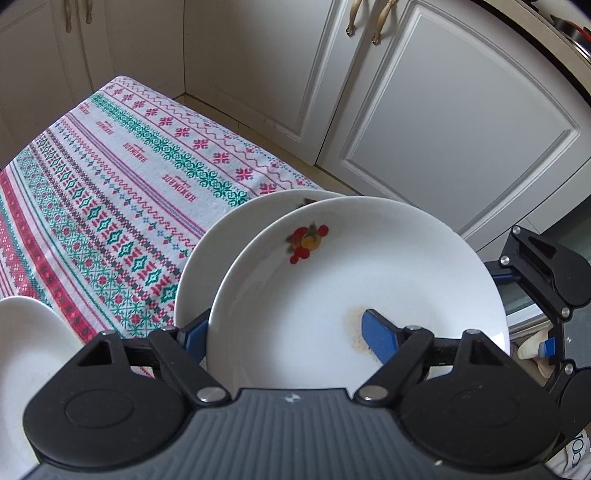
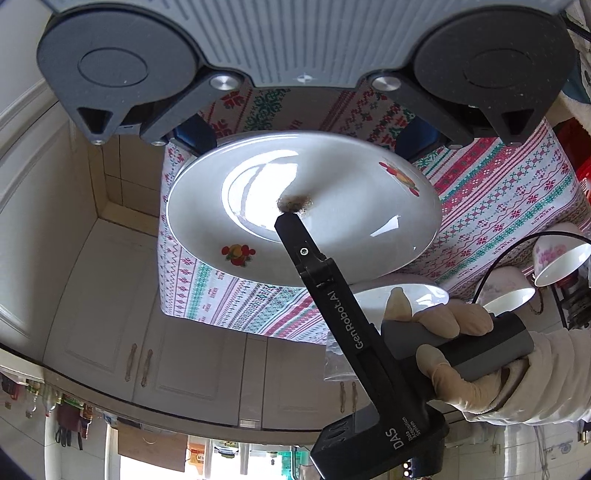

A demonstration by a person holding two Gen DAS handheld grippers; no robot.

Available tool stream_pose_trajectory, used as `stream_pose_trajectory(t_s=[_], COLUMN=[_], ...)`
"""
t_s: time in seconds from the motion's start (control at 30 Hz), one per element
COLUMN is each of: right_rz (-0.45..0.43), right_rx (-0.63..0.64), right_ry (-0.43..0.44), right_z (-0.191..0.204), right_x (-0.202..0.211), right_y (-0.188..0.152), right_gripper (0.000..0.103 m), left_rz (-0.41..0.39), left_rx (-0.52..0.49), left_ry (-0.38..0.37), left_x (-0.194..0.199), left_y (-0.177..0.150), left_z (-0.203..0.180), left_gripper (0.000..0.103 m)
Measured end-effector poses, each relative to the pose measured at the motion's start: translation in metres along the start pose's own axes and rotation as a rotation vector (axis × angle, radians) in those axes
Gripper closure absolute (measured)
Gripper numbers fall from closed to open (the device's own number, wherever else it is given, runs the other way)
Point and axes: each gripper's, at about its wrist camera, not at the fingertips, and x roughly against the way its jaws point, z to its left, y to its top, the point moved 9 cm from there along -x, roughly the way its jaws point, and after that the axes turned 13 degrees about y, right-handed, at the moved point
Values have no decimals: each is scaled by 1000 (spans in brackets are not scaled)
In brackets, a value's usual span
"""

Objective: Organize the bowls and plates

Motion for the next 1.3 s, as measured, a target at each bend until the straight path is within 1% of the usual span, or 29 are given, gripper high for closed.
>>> stream_pose_trajectory(t_s=[0.23,0.53,0.73,0.97,1.3], right_rz=[19,35,18,8,-2], right_rx=[-52,-70,-96,-98,-99], right_ry=[-21,-47,-43,-46,-43], right_z=[-4,-7,-7,-6,-7], right_x=[-5,-4,0,2,6], right_y=[0,1,2,3,3], right_gripper=[0,0,0,0,0], left_rz=[1,-9,-8,0,16], left_rx=[18,21,23,49,33], left_ry=[-9,-10,-11,-33,-16], left_x=[-11,-14,-17,-14,-9], left_y=[6,12,16,16,12], left_z=[1,2,0,5,3], left_gripper=[20,20,19,19,18])
